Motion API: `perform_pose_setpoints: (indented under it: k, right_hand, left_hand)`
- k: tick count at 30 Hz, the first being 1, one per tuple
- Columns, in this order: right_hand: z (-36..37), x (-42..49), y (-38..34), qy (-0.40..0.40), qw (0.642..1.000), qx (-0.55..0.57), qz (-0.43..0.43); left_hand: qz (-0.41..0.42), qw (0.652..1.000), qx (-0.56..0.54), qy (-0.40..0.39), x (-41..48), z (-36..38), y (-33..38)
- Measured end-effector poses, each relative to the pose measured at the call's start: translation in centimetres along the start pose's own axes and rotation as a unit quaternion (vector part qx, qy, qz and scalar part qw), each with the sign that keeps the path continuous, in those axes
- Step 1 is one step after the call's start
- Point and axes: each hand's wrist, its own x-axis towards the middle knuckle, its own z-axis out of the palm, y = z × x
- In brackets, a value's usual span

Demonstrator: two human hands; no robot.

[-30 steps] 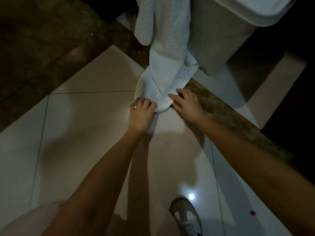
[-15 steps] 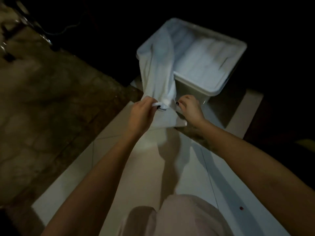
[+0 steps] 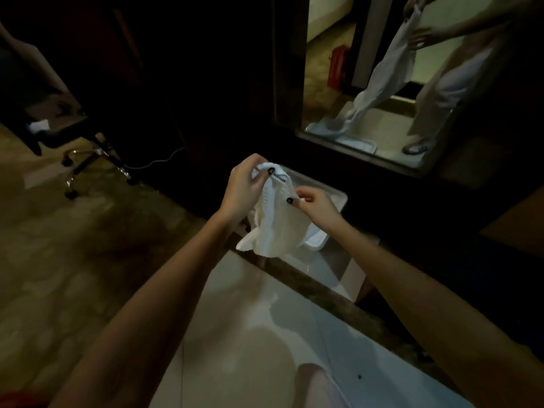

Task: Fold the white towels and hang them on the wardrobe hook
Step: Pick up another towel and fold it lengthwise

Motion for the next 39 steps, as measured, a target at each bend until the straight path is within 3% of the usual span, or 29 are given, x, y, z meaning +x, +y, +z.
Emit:
perform_pose_setpoints:
  k: [10, 16, 24, 27, 30, 35, 39]
  right_hand:
    - [-15.8, -4.9, -24.8, 0.157, 0.981, -0.063, -0.100]
    - [-21.4, -11.3, -32.9, 0.189, 0.971, -0.089, -0.118]
    - [-24.9, -23.0, -34.1, 0.203, 0.970, -0.117, -0.058]
    - [-27.1, -27.0, -34.0, 0.229, 0.965, -0.121, -0.047]
    - [-30.2, -30.5, -33.8, 0.261, 0.956, -0.130, -0.038]
    - [-36.9, -35.9, -32.0, 0.273, 0.952, -0.136, -0.020]
    - [-42.1, -40.4, -30.8, 0.269, 0.955, -0.124, -0.017]
  left_hand:
    - [0.041, 0.998, -0.031, 0.023, 9.7, -12.3, 23.3]
    - [0.041, 0.999, -0.021, -0.021, 8.3, -15.7, 32.4]
    - [0.139, 0.980, -0.046, -0.138, 0.6, -13.9, 40.9]
    - [0.186, 0.971, -0.069, -0.133, -0.7, -11.9, 43.9]
    - [0.174, 0.972, -0.121, -0.097, -1.3, -9.2, 46.9]
    - [0.114, 0.961, -0.203, -0.149, -0.8, -3.9, 52.7]
    - [0.095, 0.946, -0.273, -0.147, -0.1, 0.6, 58.0]
